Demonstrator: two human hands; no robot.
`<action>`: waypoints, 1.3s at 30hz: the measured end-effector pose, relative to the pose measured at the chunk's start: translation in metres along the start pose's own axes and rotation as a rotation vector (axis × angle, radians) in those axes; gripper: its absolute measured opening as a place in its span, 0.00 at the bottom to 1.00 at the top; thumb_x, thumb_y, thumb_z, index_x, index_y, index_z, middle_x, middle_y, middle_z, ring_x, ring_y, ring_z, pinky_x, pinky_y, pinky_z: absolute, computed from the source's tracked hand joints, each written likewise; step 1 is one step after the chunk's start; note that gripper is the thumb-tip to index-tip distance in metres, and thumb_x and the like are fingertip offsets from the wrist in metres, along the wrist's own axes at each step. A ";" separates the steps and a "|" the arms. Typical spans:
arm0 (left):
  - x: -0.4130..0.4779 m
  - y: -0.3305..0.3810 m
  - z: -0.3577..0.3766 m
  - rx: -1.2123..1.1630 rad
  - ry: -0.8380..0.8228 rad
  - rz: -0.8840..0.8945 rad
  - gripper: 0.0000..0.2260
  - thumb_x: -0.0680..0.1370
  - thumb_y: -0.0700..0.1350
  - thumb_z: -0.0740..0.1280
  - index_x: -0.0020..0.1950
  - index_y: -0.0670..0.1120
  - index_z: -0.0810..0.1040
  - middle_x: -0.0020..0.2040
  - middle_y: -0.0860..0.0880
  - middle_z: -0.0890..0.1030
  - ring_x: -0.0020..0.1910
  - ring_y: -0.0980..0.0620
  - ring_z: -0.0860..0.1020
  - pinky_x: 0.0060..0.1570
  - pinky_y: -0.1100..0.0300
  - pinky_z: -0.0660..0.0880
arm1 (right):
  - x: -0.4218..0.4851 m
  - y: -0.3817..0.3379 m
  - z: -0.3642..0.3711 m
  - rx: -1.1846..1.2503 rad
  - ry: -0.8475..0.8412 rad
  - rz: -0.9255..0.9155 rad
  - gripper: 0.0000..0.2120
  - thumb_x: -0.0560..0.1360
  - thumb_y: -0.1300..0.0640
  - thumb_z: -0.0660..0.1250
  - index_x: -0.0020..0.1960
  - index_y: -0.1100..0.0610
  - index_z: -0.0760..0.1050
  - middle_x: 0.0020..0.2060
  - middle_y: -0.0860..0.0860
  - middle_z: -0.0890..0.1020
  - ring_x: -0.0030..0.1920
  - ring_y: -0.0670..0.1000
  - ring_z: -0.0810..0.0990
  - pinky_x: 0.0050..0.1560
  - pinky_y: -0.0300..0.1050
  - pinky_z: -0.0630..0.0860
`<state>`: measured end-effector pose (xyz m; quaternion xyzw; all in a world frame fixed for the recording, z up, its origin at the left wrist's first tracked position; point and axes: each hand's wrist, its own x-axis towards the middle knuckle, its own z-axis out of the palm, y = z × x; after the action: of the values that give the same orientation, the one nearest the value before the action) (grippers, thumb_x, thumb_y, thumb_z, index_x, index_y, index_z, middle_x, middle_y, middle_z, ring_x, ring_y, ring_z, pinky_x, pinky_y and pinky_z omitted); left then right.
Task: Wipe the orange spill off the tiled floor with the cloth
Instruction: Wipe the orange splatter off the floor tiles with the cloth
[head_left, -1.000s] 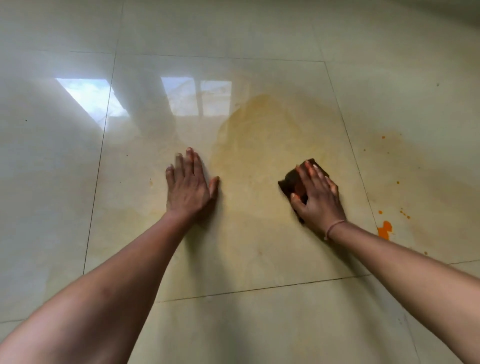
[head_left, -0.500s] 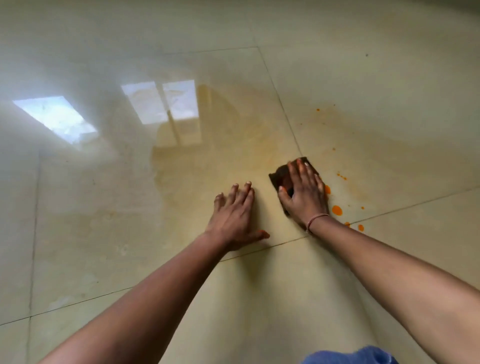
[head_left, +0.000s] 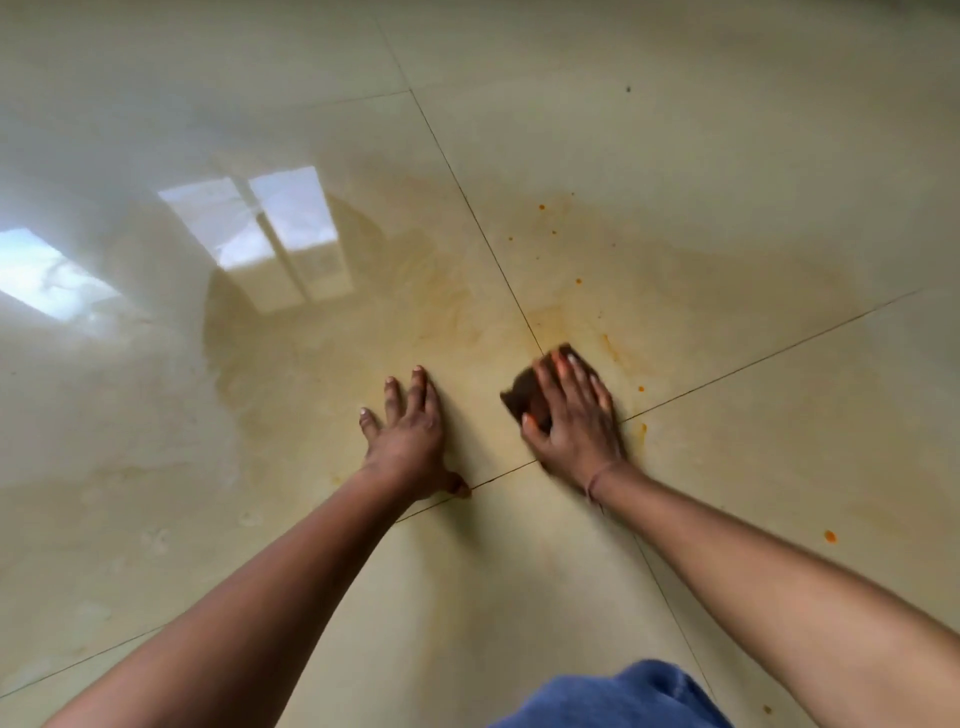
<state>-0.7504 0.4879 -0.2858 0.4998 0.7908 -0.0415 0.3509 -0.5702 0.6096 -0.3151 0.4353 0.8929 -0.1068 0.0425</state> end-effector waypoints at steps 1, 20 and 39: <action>0.001 0.001 0.002 -0.002 0.000 -0.011 0.62 0.63 0.59 0.78 0.75 0.40 0.33 0.76 0.45 0.31 0.74 0.37 0.34 0.69 0.30 0.46 | 0.017 0.003 -0.002 0.011 0.001 0.044 0.35 0.74 0.40 0.55 0.79 0.51 0.53 0.78 0.54 0.54 0.78 0.53 0.50 0.76 0.52 0.46; 0.005 0.036 -0.012 0.240 -0.098 0.133 0.58 0.64 0.48 0.79 0.77 0.42 0.39 0.78 0.48 0.37 0.76 0.37 0.42 0.68 0.35 0.62 | -0.064 0.066 0.002 0.123 0.132 0.303 0.34 0.75 0.43 0.58 0.78 0.53 0.57 0.77 0.56 0.58 0.78 0.54 0.53 0.76 0.56 0.52; 0.003 0.041 -0.007 0.398 -0.051 0.233 0.52 0.68 0.44 0.77 0.78 0.45 0.41 0.78 0.48 0.37 0.77 0.41 0.45 0.63 0.43 0.71 | -0.144 0.080 0.022 0.092 0.086 0.060 0.37 0.72 0.40 0.58 0.78 0.52 0.57 0.77 0.54 0.58 0.78 0.53 0.55 0.73 0.56 0.57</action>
<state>-0.7211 0.5132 -0.2709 0.6459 0.6948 -0.1686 0.2677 -0.4194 0.5420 -0.3244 0.4673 0.8747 -0.1275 -0.0127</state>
